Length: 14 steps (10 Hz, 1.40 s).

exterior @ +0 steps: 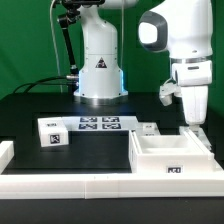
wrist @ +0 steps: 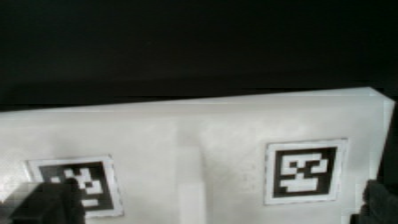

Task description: Assemble cabinet

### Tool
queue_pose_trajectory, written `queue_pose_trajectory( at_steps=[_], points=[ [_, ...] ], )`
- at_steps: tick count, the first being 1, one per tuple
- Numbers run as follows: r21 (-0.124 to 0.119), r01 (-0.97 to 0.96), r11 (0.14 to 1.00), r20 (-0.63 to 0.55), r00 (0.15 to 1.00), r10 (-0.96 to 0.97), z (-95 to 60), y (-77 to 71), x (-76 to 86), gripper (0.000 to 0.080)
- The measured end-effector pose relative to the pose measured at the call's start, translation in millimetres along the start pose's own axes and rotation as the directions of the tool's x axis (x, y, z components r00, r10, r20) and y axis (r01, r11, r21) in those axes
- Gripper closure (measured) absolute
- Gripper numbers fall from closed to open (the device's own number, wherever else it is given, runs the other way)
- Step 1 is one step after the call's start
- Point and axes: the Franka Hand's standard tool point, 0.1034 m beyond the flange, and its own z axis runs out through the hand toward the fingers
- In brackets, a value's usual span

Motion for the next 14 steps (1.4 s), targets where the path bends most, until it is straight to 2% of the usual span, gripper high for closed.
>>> queue_pose_trajectory(
  at_steps=[1,2,3,4,5,6,7,11,12,14],
  points=[
    [0.0,0.0,1.0,0.0,1.0,0.0,0.3,-0.4,0.3,0.0096],
    [0.002,0.0,1.0,0.0,1.0,0.0,0.8,-0.6,-0.1,0.0096],
    [0.003,-0.001,1.0,0.001,1.0,0.001,1.2,-0.7,-0.8,0.0279],
    [0.004,-0.003,1.0,0.001,1.0,0.003,1.8,-0.9,-1.7,0.0417],
    [0.007,-0.006,1.0,0.002,1.0,0.006,3.4,-1.2,-3.3,0.0417],
    [0.007,-0.006,1.0,0.002,1.0,0.006,3.4,-1.2,-3.4,0.0629],
    [0.007,-0.006,1.0,0.002,1.0,0.006,3.3,-1.1,-3.4,0.0733],
    [0.006,-0.006,1.0,0.002,1.0,0.006,2.8,-0.4,-4.1,0.0732],
    [0.009,0.013,1.0,0.018,1.0,-0.013,-4.3,2.8,-11.2,0.0732],
    [-0.011,0.049,0.999,0.041,0.998,-0.048,-28.3,14.8,-23.7,0.0732]
  ],
)
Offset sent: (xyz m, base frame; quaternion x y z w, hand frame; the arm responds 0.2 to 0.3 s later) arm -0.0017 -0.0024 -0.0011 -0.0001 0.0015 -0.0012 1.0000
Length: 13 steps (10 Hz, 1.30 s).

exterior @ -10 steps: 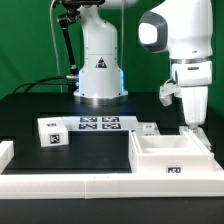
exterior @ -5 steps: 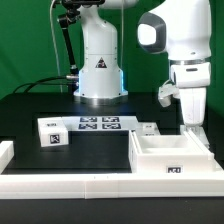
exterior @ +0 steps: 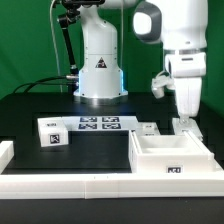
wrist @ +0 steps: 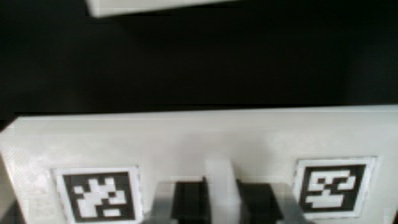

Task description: Assemble cabinet

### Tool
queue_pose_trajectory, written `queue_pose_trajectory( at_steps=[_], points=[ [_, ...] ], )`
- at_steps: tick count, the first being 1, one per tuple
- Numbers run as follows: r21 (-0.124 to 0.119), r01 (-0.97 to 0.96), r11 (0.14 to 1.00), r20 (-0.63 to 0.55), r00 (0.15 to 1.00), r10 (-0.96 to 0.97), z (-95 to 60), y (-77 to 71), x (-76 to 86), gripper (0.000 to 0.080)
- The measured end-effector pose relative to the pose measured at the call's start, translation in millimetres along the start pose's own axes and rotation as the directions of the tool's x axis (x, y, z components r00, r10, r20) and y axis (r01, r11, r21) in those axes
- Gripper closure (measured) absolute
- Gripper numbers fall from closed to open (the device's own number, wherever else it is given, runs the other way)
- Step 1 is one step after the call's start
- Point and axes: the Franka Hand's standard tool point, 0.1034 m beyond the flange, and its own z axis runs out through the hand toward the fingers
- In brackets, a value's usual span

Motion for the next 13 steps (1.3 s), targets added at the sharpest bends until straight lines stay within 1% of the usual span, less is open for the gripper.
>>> queue_pose_trajectory(
  at_steps=[1,2,3,6,7,10,13],
  points=[
    [-0.007,0.027,1.0,0.01,1.0,-0.027,-8.2,6.4,-9.9,0.0732],
    [-0.017,0.04,0.999,0.016,0.999,-0.04,-15.1,14.8,-24.3,0.0732],
    [-0.019,0.049,0.999,0.017,0.999,-0.049,-16.0,20.0,-36.1,0.0732],
    [-0.015,0.033,0.999,0.016,0.999,-0.033,-14.2,19.3,-36.5,0.0731],
    [-0.016,0.042,0.999,0.016,0.999,-0.042,-14.4,19.9,-36.8,0.0731],
    [-0.029,0.078,0.997,0.012,0.997,-0.077,-17.6,26.3,-36.9,0.0731],
    [-0.026,0.067,0.997,0.011,0.998,-0.067,-15.7,26.9,-39.5,0.0731]
  ],
)
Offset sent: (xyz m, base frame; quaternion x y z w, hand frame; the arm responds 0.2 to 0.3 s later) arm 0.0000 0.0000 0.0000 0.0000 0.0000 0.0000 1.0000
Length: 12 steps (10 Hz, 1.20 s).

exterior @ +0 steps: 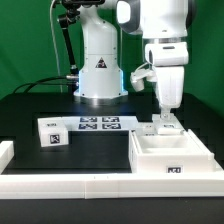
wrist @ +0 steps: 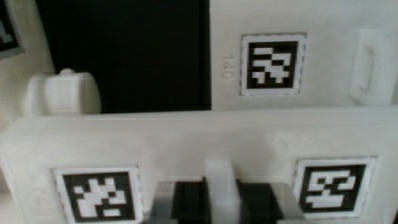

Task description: Assemble cabinet

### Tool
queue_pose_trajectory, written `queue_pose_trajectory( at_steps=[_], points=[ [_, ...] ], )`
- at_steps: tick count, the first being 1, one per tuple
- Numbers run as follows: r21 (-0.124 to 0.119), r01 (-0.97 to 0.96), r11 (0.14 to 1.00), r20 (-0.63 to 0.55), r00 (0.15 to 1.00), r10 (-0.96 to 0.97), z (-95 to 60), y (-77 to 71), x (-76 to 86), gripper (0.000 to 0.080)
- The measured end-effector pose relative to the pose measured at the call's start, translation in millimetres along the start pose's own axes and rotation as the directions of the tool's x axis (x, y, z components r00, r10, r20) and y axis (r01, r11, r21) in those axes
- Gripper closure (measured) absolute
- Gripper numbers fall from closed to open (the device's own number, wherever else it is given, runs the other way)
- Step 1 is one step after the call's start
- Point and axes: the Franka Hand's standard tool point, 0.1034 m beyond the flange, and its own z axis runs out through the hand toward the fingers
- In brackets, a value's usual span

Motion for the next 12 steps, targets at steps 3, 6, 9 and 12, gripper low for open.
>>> queue_pose_trajectory(
  at_steps=[3,6,9,12],
  points=[
    [-0.009,0.0,1.0,-0.002,1.0,0.0,-3.7,7.2,1.7,0.0731],
    [-0.009,-0.002,1.0,-0.001,1.0,0.002,-4.7,9.4,2.2,0.0731],
    [-0.005,-0.005,1.0,0.0,1.0,0.005,-3.0,8.5,0.5,0.0731],
    [-0.005,-0.002,1.0,-0.002,1.0,0.002,-3.0,12.5,4.0,0.0731]
  ],
)
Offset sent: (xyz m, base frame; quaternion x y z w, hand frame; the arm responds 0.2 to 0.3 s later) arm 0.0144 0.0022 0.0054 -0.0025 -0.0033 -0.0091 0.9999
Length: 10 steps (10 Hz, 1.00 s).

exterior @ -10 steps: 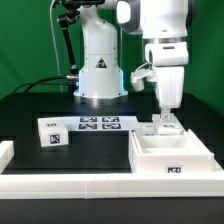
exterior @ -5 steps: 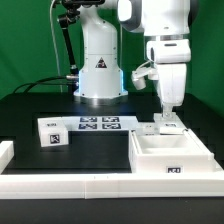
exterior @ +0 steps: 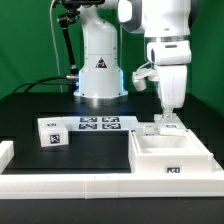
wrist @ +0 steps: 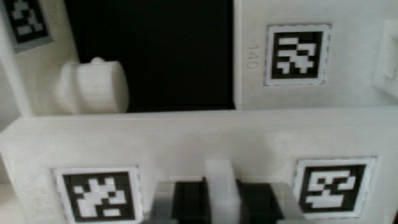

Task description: Assemble cabinet

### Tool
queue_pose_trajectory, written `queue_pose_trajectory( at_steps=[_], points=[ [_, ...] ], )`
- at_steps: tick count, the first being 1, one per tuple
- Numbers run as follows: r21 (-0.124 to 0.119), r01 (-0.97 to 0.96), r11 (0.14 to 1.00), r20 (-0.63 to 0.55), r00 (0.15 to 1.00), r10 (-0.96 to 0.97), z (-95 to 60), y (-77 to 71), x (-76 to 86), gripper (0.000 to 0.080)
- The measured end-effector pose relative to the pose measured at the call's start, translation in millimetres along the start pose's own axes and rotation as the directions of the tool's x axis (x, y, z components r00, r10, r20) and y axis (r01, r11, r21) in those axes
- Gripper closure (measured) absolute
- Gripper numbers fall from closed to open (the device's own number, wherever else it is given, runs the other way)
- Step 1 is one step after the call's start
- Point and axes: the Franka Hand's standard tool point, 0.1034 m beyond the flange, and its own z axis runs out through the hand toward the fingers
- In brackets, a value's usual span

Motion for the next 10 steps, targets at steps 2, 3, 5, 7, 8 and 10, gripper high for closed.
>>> queue_pose_trajectory(
  at_steps=[2,3,5,7,8,10],
  points=[
    [0.015,-0.002,1.0,0.008,1.0,0.002,-0.7,8.3,0.7,0.0731],
    [0.018,-0.003,1.0,0.009,1.0,0.003,-0.8,14.6,0.8,0.0731],
    [0.015,0.002,1.0,0.006,1.0,-0.002,-0.4,19.7,-0.2,0.0731],
    [0.014,0.001,1.0,0.006,1.0,-0.001,-0.5,20.0,-0.3,0.0731],
    [0.014,0.001,1.0,0.006,1.0,-0.001,-0.5,20.1,-0.4,0.0731],
    [0.007,0.023,1.0,0.003,1.0,-0.023,-2.3,28.8,0.0,0.0731]
  ],
)
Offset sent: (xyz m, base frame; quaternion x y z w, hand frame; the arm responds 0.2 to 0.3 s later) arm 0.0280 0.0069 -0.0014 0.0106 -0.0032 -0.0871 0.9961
